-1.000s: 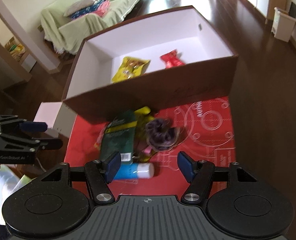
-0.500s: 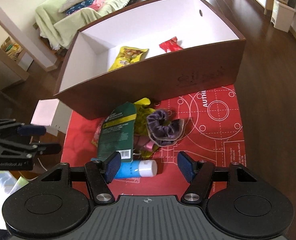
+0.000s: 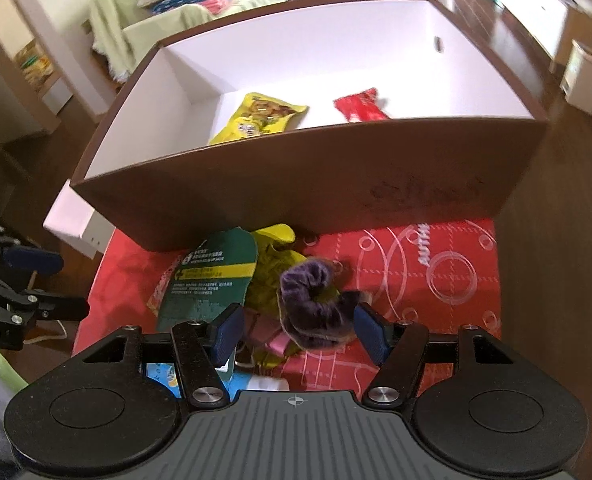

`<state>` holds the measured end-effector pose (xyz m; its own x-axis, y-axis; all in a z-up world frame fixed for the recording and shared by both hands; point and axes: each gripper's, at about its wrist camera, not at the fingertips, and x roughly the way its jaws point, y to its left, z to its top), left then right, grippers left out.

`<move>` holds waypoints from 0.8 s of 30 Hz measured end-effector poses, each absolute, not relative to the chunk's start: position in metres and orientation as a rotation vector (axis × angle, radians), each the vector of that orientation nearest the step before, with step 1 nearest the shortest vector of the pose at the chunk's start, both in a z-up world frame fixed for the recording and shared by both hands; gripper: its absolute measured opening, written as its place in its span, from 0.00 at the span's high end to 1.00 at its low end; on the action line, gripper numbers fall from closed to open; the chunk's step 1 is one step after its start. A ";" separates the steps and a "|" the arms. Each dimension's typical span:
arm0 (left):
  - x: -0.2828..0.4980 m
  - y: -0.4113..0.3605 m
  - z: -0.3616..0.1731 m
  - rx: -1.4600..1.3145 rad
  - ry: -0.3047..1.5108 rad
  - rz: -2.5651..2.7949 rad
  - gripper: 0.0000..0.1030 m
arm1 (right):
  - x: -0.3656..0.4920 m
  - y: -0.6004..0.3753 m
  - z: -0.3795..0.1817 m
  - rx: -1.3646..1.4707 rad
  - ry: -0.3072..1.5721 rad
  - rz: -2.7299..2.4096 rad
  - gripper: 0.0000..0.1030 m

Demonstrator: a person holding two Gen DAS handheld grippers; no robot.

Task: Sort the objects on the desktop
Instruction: 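Withdraw both tools from the box and move them over the mat items, then grasp the purple scrunchie with the right tool while the left tool grasps the green card package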

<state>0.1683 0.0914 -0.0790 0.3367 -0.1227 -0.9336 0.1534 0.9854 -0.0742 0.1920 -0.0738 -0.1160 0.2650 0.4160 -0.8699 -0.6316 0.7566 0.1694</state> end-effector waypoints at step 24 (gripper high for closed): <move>0.193 0.054 -0.101 -0.064 1.262 -0.256 0.26 | 0.206 -0.129 -0.128 -0.043 1.126 0.691 0.86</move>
<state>0.1928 0.0539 -0.1005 0.2798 -0.2263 -0.9330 0.1555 0.9697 -0.1885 0.2060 -0.1292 -0.1281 0.2474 0.4860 -0.8382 -0.5278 0.7931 0.3040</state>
